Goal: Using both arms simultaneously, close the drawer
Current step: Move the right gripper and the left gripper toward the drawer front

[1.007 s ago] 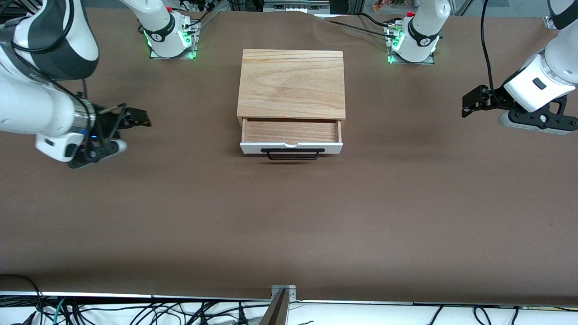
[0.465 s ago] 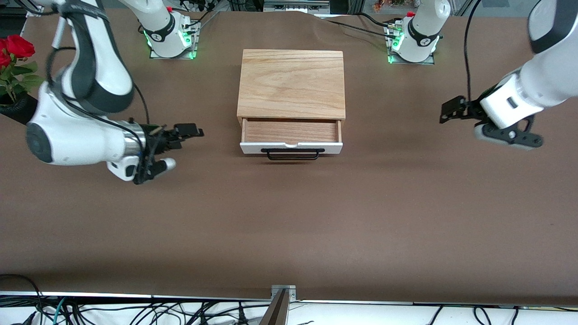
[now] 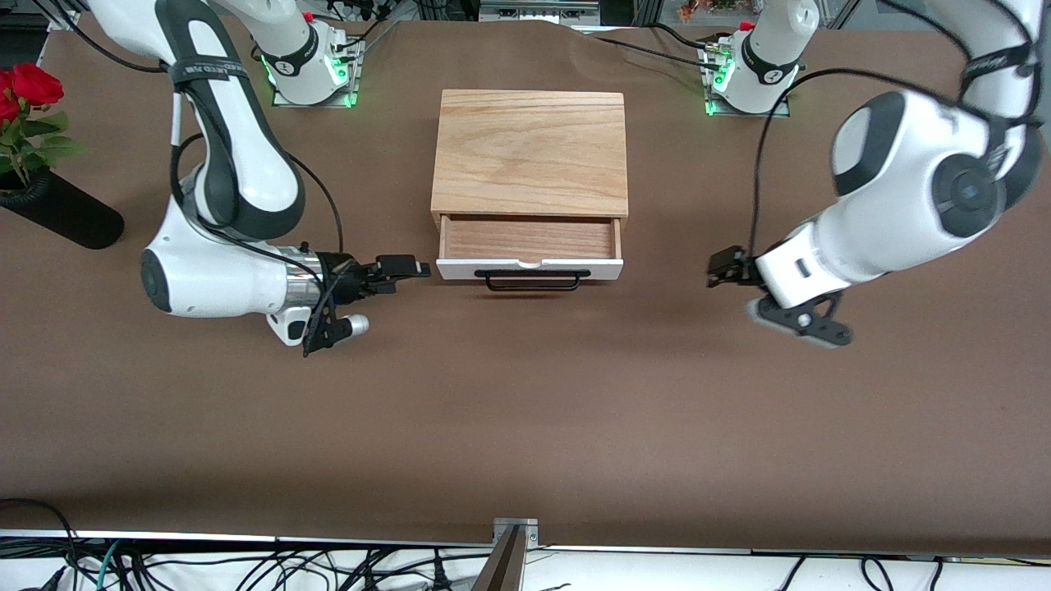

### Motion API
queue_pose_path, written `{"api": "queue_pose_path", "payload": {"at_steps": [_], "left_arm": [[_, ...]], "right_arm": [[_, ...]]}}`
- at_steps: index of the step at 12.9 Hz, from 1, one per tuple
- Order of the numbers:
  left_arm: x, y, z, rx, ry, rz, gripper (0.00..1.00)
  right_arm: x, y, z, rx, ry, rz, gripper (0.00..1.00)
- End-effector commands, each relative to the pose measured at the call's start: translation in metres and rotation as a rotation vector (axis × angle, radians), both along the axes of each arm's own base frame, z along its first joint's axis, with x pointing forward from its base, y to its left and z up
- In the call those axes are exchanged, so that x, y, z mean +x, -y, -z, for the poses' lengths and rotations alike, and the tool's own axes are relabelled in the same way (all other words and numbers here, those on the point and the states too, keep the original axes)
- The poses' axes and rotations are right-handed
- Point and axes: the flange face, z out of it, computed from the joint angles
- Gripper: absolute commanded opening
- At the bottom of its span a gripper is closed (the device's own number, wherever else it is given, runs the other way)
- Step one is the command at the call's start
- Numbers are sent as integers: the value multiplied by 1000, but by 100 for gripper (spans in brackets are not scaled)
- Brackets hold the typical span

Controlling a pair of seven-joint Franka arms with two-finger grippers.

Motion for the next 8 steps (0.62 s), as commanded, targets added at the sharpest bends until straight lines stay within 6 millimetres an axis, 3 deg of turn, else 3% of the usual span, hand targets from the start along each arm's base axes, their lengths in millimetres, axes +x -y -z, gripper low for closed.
{"api": "queue_pose_path", "payload": {"at_steps": [1,4,6,8], "left_arm": [[28,15,25,-134,-6,-52,100],[34,27,77,-255,-113,-104,100],[34,41,88,-267,-97,-107,100],[21,74,93,-272,-113,-65,100]], "right_arm": [[-7,-33,27,12,7,52,100],[-22,-61,61,-21,5,52,100],[-26,-60,66,-22,-19,42,100],[-30,-58,72,-26,-37,35,100]]}}
